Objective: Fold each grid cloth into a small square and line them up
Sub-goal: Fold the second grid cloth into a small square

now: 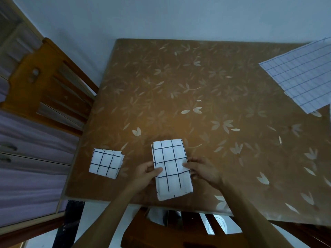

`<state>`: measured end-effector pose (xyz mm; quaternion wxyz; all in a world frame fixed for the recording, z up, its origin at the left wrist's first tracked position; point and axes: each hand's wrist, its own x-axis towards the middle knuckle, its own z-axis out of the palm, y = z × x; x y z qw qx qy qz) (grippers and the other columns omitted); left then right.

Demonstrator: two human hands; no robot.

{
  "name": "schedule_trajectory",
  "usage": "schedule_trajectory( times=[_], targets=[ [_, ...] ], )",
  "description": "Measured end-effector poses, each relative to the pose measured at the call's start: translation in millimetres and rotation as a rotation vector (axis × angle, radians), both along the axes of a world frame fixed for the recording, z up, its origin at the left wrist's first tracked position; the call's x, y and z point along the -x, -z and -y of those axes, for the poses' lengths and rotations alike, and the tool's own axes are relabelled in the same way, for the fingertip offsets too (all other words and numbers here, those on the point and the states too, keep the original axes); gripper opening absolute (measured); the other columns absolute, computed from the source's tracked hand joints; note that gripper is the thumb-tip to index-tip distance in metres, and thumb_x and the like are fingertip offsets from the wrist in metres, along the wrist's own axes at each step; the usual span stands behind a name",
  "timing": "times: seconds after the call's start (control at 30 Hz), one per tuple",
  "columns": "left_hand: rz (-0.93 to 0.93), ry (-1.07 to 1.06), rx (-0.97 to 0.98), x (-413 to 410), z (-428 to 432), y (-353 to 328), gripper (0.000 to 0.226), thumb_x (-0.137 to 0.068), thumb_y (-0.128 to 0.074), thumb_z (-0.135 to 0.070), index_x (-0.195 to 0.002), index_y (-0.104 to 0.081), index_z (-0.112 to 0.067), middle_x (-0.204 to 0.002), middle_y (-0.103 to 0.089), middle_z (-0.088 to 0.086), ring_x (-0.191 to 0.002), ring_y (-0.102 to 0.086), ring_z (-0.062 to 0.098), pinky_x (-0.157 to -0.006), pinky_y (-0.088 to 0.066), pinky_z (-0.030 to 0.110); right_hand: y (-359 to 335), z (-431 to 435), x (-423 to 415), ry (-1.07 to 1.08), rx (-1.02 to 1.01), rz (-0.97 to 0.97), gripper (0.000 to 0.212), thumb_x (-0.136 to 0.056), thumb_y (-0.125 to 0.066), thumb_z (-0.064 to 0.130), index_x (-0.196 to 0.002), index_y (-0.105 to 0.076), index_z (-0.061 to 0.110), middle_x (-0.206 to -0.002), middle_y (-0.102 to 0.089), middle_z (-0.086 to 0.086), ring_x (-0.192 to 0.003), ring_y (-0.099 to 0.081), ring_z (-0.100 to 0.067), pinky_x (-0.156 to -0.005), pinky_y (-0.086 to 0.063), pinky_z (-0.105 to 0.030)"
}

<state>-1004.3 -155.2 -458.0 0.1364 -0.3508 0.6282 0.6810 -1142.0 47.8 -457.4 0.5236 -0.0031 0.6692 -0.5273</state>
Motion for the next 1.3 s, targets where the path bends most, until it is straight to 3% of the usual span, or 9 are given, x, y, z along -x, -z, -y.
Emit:
schedule_trajectory(
  times=[0.23, 0.37, 0.5, 0.63, 0.73, 0.9, 1.03, 1.13, 1.3],
  targets=[
    [-0.043, 0.092, 0.047, 2, 12, -8, 0.034, -0.09, -0.07, -0.016, -0.123, -0.066, -0.015, -0.119, -0.073, -0.002, -0.111, -0.069, 0.018, -0.095, -0.056, 0.043, -8, -7, -2, -0.007, 0.083, 0.091, 0.025, -0.092, -0.065, 0.013, -0.116, -0.071, 0.015, -0.081, -0.072, 0.002, -0.066, -0.064, -0.009, -0.064, -0.047, -0.024],
    [-0.012, -0.014, -0.096, 7, 13, -13, 0.032, -0.09, -0.067, -0.004, -0.118, -0.067, -0.018, -0.114, -0.075, 0.002, -0.103, -0.072, 0.02, -0.079, -0.061, 0.034, 0, -9, -6, 0.123, 0.135, 0.2, 0.022, -0.092, -0.063, 0.005, -0.11, -0.074, 0.007, -0.066, -0.046, -0.002, -0.058, -0.039, -0.014, -0.063, -0.046, -0.027],
    [0.025, -0.017, -0.058, 6, 13, -19, 0.028, -0.096, -0.05, 0.007, -0.091, -0.073, -0.008, -0.111, -0.071, 0.011, -0.09, -0.072, 0.021, -0.065, -0.058, 0.028, 1, -9, -10, 0.15, 0.146, 0.162, 0.031, -0.092, -0.049, -0.003, -0.09, -0.078, 0.01, -0.09, -0.06, -0.021, -0.084, -0.053, -0.032, -0.078, -0.052, -0.038],
    [0.012, 0.05, 0.073, 5, 12, -24, 0.021, -0.097, -0.05, 0.004, -0.094, -0.071, 0.0, -0.1, -0.072, 0.004, -0.073, -0.07, 0.005, -0.057, -0.052, 0.017, -9, -6, -11, 0.126, 0.125, 0.128, 0.031, -0.092, -0.043, -0.001, -0.079, -0.071, 0.005, -0.079, -0.07, -0.008, -0.071, -0.066, -0.019, -0.067, -0.055, -0.032],
    [-0.009, 0.079, 0.123, 4, 15, -22, 0.017, -0.095, -0.054, 0.005, -0.099, -0.071, 0.005, -0.102, -0.072, 0.001, -0.08, -0.07, 0.003, -0.061, -0.055, 0.017, -4, -8, -11, 0.069, 0.107, 0.061, 0.016, -0.092, -0.06, 0.011, -0.093, -0.073, 0.003, -0.087, -0.075, -0.007, -0.079, -0.071, -0.02, -0.064, -0.055, -0.028],
    [-0.02, 0.091, 0.166, 4, 16, -12, 0.025, -0.1, -0.05, -0.003, -0.106, -0.073, -0.01, -0.112, -0.069, 0.002, -0.089, -0.07, 0.009, -0.067, -0.059, 0.022, 21, -2, -16, 0.085, -0.003, -0.162, 0.016, -0.085, -0.072, 0.001, -0.095, -0.074, 0.013, -0.104, -0.072, -0.018, -0.095, -0.071, -0.029, -0.08, -0.061, -0.039],
    [-0.116, 0.185, 0.709, -2, 11, 16, 0.027, -0.103, -0.047, -0.017, -0.127, -0.059, -0.023, -0.131, -0.057, -0.005, -0.118, -0.057, 0.012, -0.098, -0.05, 0.032, 38, 11, -19, 0.085, -0.093, -0.354, 0.016, -0.088, -0.071, 0.009, -0.093, -0.072, 0.023, -0.097, -0.072, 0.001, -0.092, -0.07, -0.019, -0.073, -0.056, -0.018],
    [-0.248, 0.429, 1.132, -6, 1, 37, 0.038, -0.102, -0.046, -0.023, -0.138, -0.051, -0.017, -0.148, -0.045, 0.003, -0.133, -0.044, 0.018, -0.106, -0.043, 0.035, 46, 20, -24, 0.074, -0.159, -0.44, 0.014, -0.091, -0.067, 0.015, -0.1, -0.07, 0.025, -0.099, -0.072, 0.005, -0.093, -0.069, -0.013, -0.074, -0.056, -0.02],
    [-0.292, 0.847, 1.225, -3, -12, 66, 0.066, -0.084, -0.066, -0.022, -0.142, -0.038, -0.01, -0.147, -0.05, 0.018, -0.135, -0.05, 0.031, -0.101, -0.051, 0.047, 49, 26, -41, -0.037, -0.3, -0.84, 0.016, -0.095, -0.058, 0.02, -0.109, -0.066, 0.02, -0.113, -0.065, -0.001, -0.102, -0.063, -0.018, -0.085, -0.056, -0.037]
  ],
)
